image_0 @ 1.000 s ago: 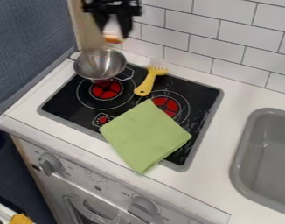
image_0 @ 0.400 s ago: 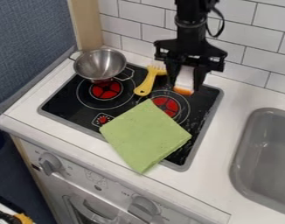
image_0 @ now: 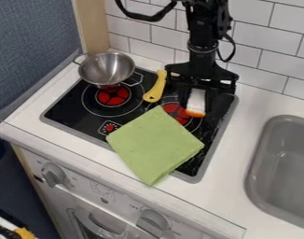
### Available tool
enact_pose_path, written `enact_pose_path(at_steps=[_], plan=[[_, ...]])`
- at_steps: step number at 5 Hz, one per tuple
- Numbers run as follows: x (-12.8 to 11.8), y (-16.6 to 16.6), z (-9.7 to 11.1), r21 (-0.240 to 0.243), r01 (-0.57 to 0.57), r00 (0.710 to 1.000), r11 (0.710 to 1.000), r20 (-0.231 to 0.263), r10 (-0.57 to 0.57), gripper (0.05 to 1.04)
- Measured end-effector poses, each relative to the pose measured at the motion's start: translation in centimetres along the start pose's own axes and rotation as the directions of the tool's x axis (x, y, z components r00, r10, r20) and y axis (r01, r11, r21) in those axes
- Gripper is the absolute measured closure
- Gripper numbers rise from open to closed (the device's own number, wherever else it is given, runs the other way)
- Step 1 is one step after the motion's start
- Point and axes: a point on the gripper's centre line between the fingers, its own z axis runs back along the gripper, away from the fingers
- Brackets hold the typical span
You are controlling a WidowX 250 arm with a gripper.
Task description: Take the sushi out of the pot
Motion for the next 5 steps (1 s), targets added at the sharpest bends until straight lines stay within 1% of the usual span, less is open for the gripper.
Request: enact_pose_path(at_steps=[1,2,3,4,5], plan=[[-0.3,-0.1,-1.0,-0.007,0.006,0.999,1.0,-0.036,-0.007,0.499],[-0.6,-0.1,-1.1,-0.012,0.02,0.998,1.0,-0.052,-0.02,0.264],[-0.9,-0.5,-0.9,-0.024,0.043,0.997,0.999,-0.07,-0.045,0.08],[0.0,-0.9,3.0,-0.052,0.059,0.998,0.997,0.02,-0.058,0.081],[0.1,-1.0,7.1,-0.076,0.083,0.993,0.994,0.091,-0.076,0.083]])
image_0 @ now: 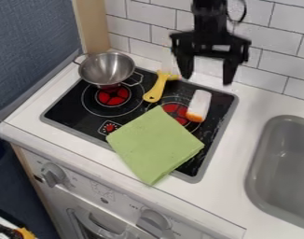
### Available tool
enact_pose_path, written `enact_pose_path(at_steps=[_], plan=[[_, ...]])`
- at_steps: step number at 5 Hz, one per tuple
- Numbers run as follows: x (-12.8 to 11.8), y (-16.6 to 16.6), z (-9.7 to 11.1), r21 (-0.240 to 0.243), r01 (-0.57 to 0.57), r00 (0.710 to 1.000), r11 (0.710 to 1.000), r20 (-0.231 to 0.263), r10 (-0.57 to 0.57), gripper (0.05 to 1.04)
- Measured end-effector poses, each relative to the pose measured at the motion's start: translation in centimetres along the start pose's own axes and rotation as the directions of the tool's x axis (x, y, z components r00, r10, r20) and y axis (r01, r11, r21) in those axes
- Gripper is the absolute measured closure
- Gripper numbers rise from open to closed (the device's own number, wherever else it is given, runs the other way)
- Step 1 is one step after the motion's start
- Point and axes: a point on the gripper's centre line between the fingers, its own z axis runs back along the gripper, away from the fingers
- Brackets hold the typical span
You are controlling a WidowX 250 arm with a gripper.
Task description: Take the sushi out of the pot
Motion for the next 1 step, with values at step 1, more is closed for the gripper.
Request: enact_pose_path(at_steps=[1], plan=[[-0.07,0.51,0.35,-0.01,-0.002,1.0,1.0,-0.005,0.002,0.083]])
